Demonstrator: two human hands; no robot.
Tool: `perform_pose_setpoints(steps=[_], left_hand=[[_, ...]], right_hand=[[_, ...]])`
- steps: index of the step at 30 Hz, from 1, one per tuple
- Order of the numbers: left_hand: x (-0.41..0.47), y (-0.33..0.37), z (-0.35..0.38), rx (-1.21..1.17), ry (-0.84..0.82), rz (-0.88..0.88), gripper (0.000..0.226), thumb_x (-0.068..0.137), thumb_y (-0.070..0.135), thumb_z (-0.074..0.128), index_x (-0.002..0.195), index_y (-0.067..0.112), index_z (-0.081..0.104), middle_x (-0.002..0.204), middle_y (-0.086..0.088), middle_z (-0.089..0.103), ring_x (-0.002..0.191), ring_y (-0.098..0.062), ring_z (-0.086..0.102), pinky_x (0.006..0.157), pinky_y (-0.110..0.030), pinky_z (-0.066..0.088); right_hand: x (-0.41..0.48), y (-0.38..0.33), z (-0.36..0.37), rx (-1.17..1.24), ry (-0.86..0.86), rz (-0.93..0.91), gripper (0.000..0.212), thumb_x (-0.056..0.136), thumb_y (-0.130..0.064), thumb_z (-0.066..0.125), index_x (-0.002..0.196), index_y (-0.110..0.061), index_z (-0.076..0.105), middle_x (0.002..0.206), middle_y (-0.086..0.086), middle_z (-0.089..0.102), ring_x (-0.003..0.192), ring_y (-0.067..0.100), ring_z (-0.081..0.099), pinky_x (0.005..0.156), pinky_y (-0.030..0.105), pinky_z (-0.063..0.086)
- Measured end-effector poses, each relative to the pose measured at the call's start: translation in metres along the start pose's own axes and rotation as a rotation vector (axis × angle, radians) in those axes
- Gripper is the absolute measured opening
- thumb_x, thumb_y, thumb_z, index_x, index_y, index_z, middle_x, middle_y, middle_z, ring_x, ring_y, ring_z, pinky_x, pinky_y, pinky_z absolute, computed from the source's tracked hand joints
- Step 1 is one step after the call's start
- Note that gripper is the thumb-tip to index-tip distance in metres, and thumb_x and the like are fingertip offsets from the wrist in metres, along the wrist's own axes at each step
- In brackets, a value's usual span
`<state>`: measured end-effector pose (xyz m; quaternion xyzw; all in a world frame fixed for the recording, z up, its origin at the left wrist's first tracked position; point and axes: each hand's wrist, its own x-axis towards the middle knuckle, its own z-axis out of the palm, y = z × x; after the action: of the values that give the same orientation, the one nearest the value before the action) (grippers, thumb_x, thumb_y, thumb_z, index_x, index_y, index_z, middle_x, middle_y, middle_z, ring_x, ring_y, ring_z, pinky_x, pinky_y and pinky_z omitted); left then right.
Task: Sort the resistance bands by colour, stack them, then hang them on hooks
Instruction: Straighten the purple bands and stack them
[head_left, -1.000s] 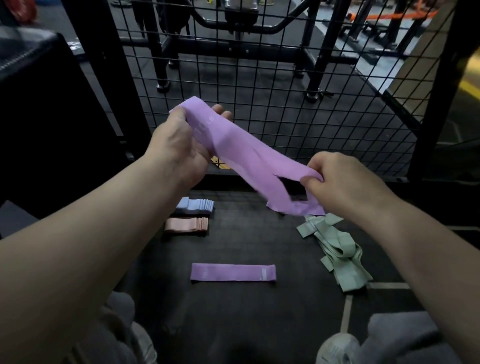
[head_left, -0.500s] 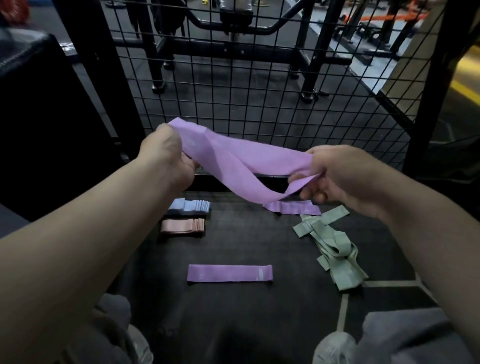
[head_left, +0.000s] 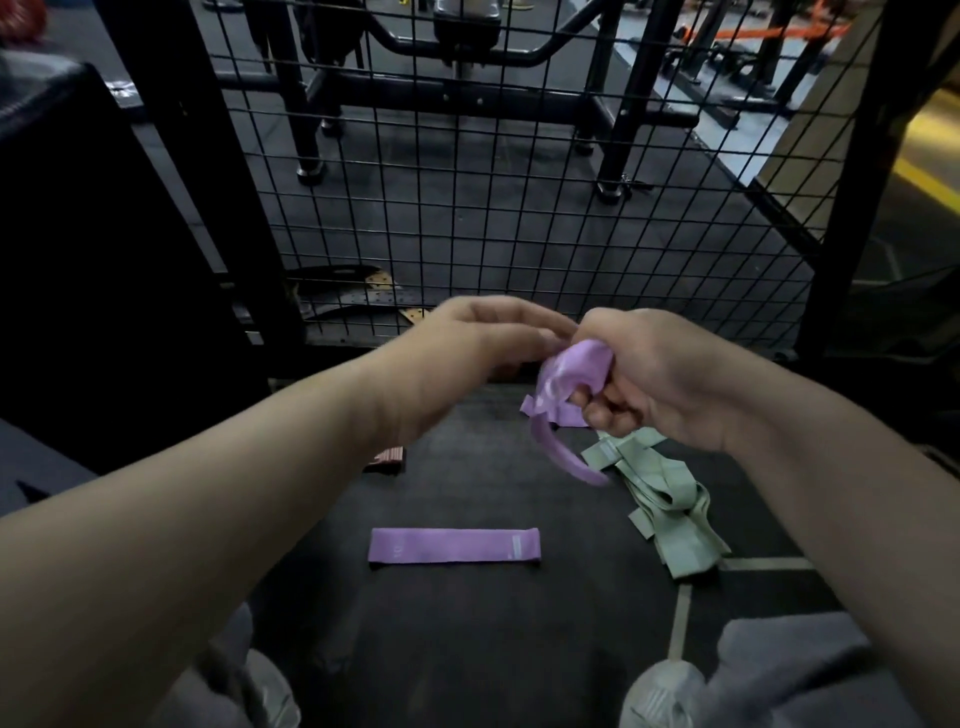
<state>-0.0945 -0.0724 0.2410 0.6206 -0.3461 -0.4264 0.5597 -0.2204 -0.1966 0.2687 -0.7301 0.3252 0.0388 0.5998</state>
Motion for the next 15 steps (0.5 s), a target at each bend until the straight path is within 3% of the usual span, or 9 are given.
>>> perform_pose_setpoints(steps=[2, 5, 8, 11, 15], left_hand=[[-0.0035, -0.0021, 0.0058, -0.002, -0.084, 0.069, 0.029, 0.088, 0.003, 0.067, 0.117, 0.004, 0.065, 0.113, -0.016, 0.071, 0.103, -0.025, 0.068, 0.097, -0.04, 0.053], [-0.0033, -0.0023, 0.0037, 0.003, -0.031, 0.1, 0.038, 0.081, 0.006, 0.077, 0.116, 0.009, 0.062, 0.111, -0.017, 0.068, 0.099, -0.028, 0.067, 0.095, -0.048, 0.052], [-0.0027, -0.0024, 0.0004, -0.004, -0.04, 0.125, 0.028, 0.077, 0.014, 0.078, 0.1, 0.012, 0.064, 0.098, -0.014, 0.064, 0.09, -0.026, 0.061, 0.086, -0.047, 0.05], [-0.0037, -0.0054, 0.0001, 0.048, -0.041, 0.087, 0.02, 0.081, 0.011, 0.078, 0.098, 0.01, 0.066, 0.095, -0.016, 0.066, 0.088, -0.025, 0.062, 0.09, -0.049, 0.051], [-0.0054, -0.0047, 0.0001, 0.06, 0.006, 0.075, 0.014, 0.086, 0.004, 0.071, 0.098, 0.006, 0.064, 0.09, -0.013, 0.064, 0.082, -0.021, 0.06, 0.085, -0.04, 0.052]], right_hand=[[-0.0012, -0.0009, -0.0009, 0.007, -0.022, 0.009, 0.023, 0.087, -0.016, 0.038, 0.078, -0.006, 0.056, 0.064, 0.011, 0.051, 0.045, 0.017, 0.044, 0.041, 0.023, 0.026], [-0.0018, -0.002, -0.0041, 0.047, -0.086, 0.025, 0.024, 0.091, -0.025, 0.038, 0.089, -0.008, 0.054, 0.068, 0.011, 0.05, 0.048, 0.017, 0.044, 0.041, 0.025, 0.026], [-0.0001, -0.001, -0.006, 0.08, -0.166, 0.018, 0.042, 0.1, -0.043, 0.031, 0.095, -0.01, 0.055, 0.069, 0.008, 0.05, 0.05, 0.016, 0.045, 0.042, 0.025, 0.028], [-0.0008, -0.0009, -0.0067, 0.08, -0.237, 0.0, 0.056, 0.102, -0.053, 0.025, 0.102, -0.008, 0.058, 0.069, 0.005, 0.05, 0.054, 0.014, 0.044, 0.046, 0.024, 0.03], [-0.0035, 0.0001, -0.0041, 0.072, -0.241, -0.05, 0.049, 0.102, -0.052, 0.037, 0.1, -0.009, 0.061, 0.075, 0.008, 0.052, 0.058, 0.015, 0.047, 0.052, 0.026, 0.034]])
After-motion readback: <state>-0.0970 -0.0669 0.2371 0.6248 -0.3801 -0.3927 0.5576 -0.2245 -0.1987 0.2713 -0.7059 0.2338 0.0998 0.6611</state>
